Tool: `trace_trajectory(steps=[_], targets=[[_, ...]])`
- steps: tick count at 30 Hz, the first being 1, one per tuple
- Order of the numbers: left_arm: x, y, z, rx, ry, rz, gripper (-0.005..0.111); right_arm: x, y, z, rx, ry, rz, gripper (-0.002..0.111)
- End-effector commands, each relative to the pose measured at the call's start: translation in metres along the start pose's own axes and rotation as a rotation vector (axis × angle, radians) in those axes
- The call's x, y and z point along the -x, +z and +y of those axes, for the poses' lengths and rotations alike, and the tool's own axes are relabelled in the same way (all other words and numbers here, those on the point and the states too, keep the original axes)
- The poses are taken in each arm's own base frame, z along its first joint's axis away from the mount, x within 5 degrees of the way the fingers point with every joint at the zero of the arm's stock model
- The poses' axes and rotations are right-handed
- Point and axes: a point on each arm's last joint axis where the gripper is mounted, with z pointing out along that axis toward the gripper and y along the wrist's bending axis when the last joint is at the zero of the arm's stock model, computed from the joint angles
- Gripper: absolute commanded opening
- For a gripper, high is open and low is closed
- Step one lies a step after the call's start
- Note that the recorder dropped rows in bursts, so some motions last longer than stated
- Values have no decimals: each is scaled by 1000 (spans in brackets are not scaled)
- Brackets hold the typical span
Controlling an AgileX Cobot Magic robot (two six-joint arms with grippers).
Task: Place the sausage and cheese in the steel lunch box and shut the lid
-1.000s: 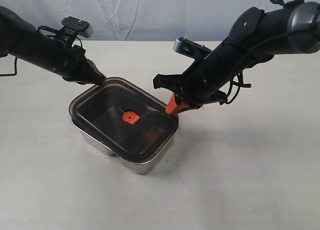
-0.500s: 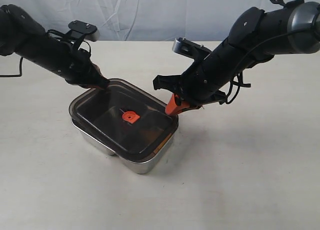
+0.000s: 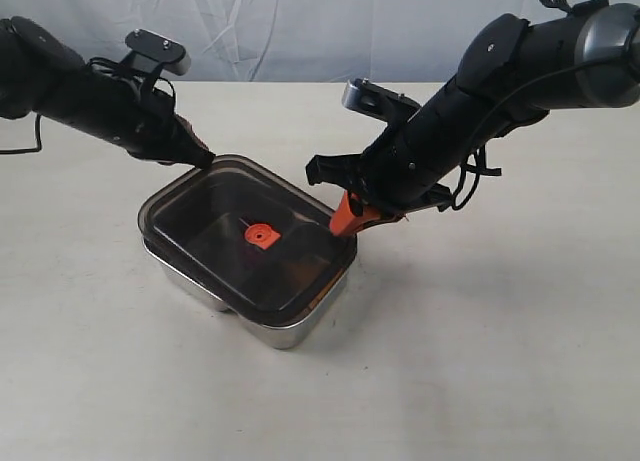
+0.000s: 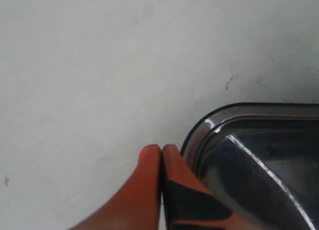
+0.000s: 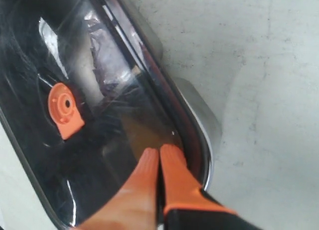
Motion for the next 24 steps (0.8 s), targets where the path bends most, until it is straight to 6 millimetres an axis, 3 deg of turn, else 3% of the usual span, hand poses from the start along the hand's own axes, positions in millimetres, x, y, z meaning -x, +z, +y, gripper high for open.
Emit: trace_trajectory(steps=[1, 7, 14, 18, 24], targets=[[-4, 1, -5, -59, -11, 30, 0, 0, -1, 0, 4, -8, 2, 0], [-9, 0, -14, -155, -16, 82, 0, -1, -1, 0, 7, -8, 10, 0], [-12, -3, -12, -125, -21, 132, 0, -1, -1, 0, 8, -10, 14, 0], [-1, -18, -11, -80, -3, 77, 0, -1, -2, 1, 8, -23, 11, 0], [16, -40, -12, -22, -4, -33, 0, 13, -16, 3, -50, -60, -154, -1]])
